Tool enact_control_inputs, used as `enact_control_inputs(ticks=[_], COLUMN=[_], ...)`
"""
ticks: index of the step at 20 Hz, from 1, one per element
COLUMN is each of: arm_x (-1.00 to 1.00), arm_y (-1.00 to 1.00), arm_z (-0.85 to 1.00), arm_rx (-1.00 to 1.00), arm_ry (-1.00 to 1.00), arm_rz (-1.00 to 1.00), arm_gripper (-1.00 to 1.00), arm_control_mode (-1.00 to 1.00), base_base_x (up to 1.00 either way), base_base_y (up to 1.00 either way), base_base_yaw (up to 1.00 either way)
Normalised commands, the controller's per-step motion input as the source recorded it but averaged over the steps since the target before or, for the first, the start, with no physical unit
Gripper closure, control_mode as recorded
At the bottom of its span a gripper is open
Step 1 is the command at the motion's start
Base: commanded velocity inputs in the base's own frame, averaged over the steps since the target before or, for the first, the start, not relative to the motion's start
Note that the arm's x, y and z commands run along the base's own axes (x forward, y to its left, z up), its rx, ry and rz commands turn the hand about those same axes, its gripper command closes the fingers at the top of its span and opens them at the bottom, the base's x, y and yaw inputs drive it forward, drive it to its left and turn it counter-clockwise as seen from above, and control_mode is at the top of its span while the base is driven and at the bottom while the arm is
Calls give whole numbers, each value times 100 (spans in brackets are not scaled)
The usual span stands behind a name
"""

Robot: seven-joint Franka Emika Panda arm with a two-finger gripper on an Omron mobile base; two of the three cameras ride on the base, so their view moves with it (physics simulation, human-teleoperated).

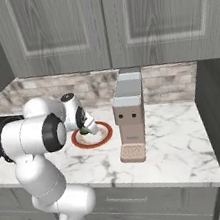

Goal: Pick the avocado and bread from the counter and place them on the plate. Then pick the jam from the cabinet and place it next to the plate. Lastly close the cabinet door.

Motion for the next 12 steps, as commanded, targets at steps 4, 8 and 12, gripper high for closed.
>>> enact_control_inputs(ticks=[4,8,12], arm_x=[0,-1,-23], arm_y=[0,0,7], arm_z=[37,61,63], arm_rx=[0,2,2], arm_ry=[-2,-3,-1], arm_rz=[0,1,7], arm_gripper=[-100,-100,-100], arm_control_mode=[-100,-100,-100], base_base_x=[0,0,0], base_base_y=[0,0,0], base_base_yaw=[0,0,0])
